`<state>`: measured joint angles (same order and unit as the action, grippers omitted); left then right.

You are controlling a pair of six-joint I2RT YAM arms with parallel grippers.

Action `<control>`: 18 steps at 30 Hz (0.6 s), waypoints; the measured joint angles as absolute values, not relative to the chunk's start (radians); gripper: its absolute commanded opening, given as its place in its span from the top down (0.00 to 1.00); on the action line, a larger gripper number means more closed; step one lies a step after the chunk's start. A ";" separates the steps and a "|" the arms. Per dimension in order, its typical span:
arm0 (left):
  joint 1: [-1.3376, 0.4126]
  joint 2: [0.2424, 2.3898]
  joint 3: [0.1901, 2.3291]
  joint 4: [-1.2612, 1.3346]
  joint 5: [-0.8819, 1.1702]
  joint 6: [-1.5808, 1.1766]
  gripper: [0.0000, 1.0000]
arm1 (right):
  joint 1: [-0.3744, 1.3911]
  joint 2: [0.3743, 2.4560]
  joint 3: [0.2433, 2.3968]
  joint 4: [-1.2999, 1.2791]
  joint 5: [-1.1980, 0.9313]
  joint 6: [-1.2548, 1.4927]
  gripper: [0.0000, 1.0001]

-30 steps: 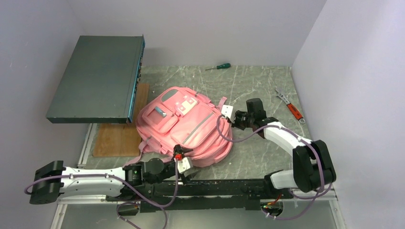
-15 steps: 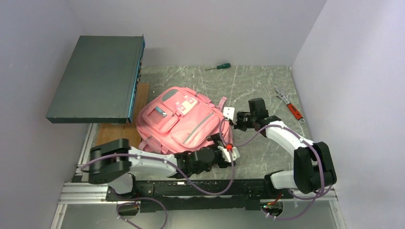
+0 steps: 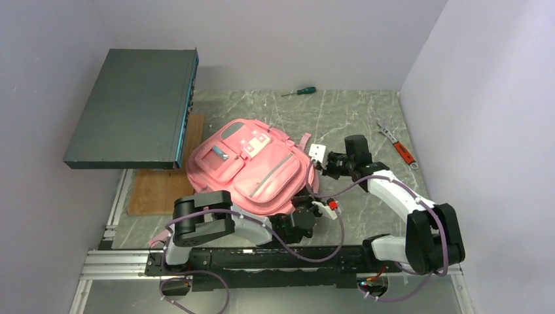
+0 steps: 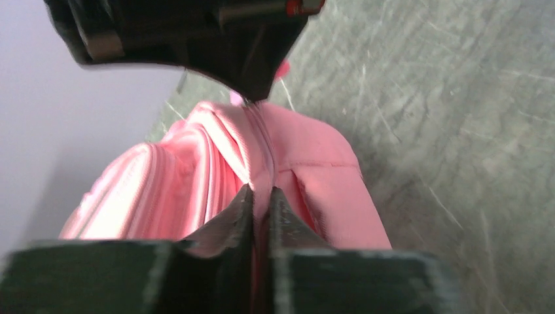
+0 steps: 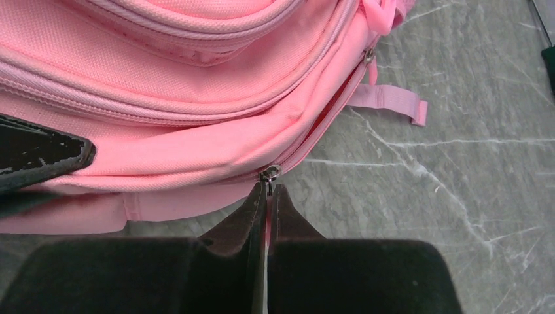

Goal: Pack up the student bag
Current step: Zip the student bag at the center of the board.

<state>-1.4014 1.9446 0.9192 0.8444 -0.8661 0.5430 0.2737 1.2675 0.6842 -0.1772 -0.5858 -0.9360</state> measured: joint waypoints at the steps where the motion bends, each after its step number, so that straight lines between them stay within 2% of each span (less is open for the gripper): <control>1: -1.401 1.945 0.916 0.837 -0.874 0.540 0.99 | 0.273 1.267 0.684 -0.175 -0.587 -0.934 1.00; 5: -1.405 1.867 0.867 0.722 -0.838 0.462 1.00 | 0.272 1.258 0.684 -0.194 -0.608 -0.943 1.00; 8: -1.409 1.656 0.745 0.633 -0.707 0.351 1.00 | 0.278 1.260 0.691 -0.249 -0.638 -0.973 1.00; 13: -1.428 1.299 0.456 0.638 -0.532 0.237 1.00 | 0.342 1.250 0.702 -0.290 -0.678 -1.001 1.00; 18: -1.431 1.127 0.351 0.597 -0.427 0.174 1.00 | 0.381 1.290 0.705 -0.290 -0.670 -1.011 1.00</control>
